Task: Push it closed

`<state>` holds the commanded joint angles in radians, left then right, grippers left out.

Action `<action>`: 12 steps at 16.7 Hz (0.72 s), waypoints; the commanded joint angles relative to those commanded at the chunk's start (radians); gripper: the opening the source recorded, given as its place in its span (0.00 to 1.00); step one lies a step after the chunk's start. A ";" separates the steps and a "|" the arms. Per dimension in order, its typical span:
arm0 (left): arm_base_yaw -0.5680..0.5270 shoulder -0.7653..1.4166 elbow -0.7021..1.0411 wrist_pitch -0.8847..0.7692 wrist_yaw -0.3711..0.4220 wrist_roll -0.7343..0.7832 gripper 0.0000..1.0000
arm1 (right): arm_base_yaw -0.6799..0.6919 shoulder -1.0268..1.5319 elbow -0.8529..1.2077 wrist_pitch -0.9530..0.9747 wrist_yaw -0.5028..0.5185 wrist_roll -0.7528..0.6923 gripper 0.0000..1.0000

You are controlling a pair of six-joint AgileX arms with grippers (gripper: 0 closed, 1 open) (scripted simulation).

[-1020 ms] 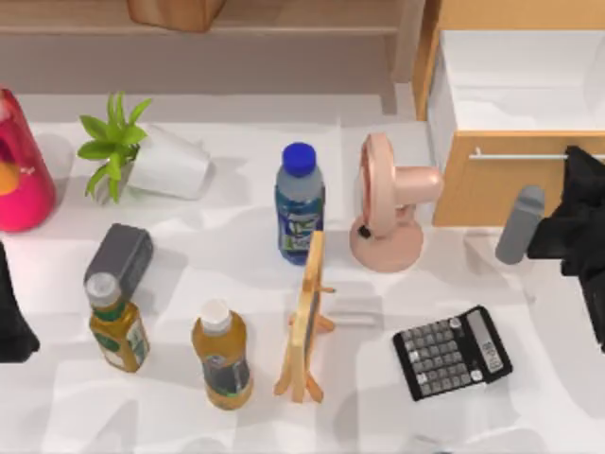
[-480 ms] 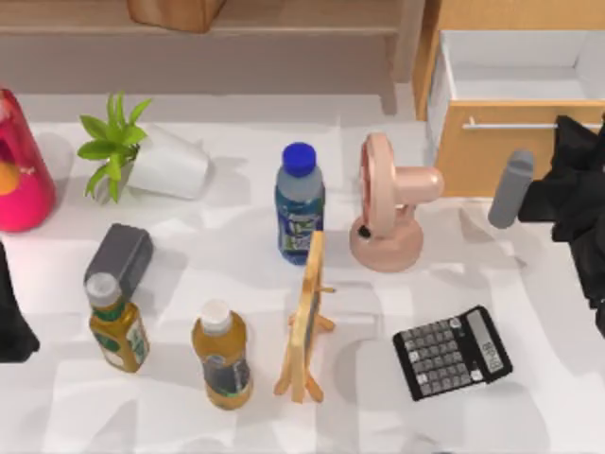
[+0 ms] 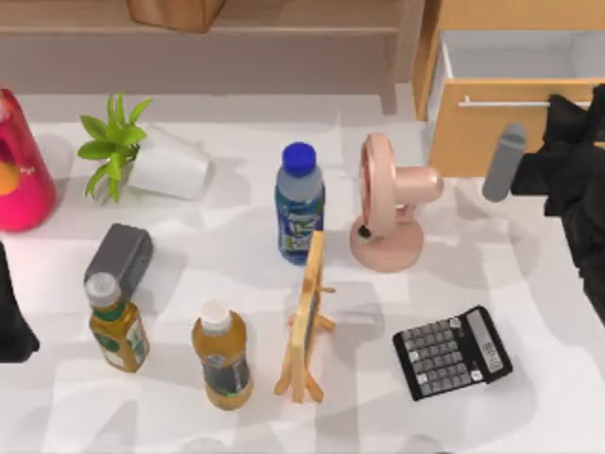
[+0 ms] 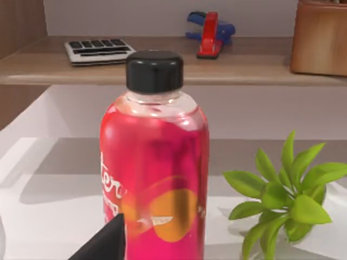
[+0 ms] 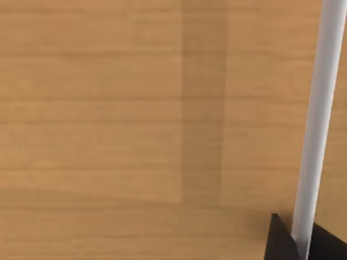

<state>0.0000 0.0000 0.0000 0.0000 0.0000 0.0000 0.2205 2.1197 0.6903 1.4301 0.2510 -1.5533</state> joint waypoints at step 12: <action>0.000 0.000 0.000 0.000 0.000 0.000 1.00 | -0.022 0.056 0.137 -0.086 -0.023 0.004 0.00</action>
<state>0.0000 0.0000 0.0000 0.0000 0.0000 0.0000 0.1982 2.1756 0.8272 1.3437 0.2284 -1.5496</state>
